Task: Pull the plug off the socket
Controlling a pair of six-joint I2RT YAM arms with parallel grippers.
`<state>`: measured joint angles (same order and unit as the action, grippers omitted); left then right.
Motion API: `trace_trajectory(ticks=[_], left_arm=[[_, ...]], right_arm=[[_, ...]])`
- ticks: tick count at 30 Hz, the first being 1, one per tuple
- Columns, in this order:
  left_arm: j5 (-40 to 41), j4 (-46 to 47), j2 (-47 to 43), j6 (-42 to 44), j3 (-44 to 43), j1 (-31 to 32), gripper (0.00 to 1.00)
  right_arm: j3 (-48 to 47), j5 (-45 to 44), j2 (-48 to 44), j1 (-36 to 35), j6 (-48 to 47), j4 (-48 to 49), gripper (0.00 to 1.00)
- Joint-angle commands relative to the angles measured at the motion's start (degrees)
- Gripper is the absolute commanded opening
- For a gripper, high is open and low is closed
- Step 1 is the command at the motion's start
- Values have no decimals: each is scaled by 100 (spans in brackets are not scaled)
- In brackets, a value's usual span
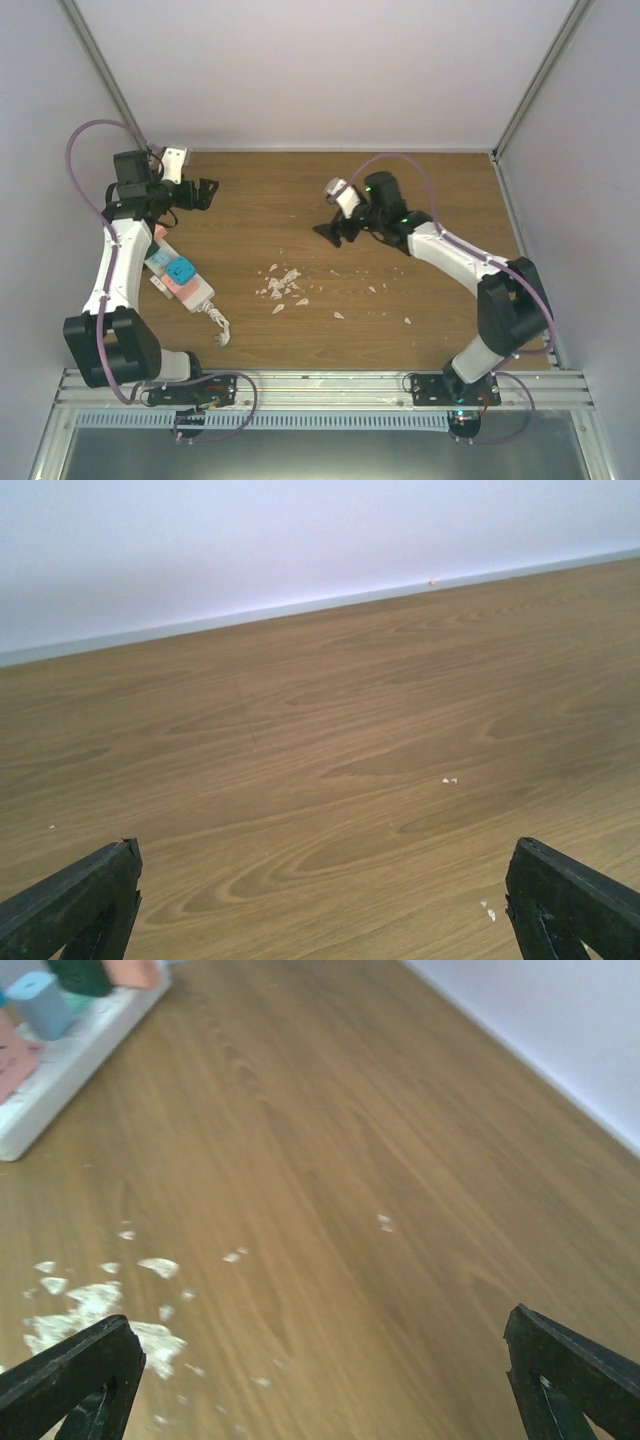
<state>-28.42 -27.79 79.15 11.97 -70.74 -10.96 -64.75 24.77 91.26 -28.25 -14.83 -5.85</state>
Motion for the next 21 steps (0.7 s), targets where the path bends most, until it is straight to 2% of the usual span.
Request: trace_trajectory(ticks=[1, 10, 14, 21], left_arm=[[-4, 101, -286, -171, 99, 21, 99], [-6, 283, -637, -378, 313, -22, 99], [122, 391, -766, -558, 419, -88, 99], [-127, 601, -1100, -761, 641, -368, 99]], right_arm=[[-260, -421, 447, -842, 171, 229, 100], [-1026, -1000, 1673, -2477, 408, 266, 100], [-1432, -1196, 2159, -2955, 510, 288, 100], [-1992, -1432, 2748, -3560, 680, 395, 100]])
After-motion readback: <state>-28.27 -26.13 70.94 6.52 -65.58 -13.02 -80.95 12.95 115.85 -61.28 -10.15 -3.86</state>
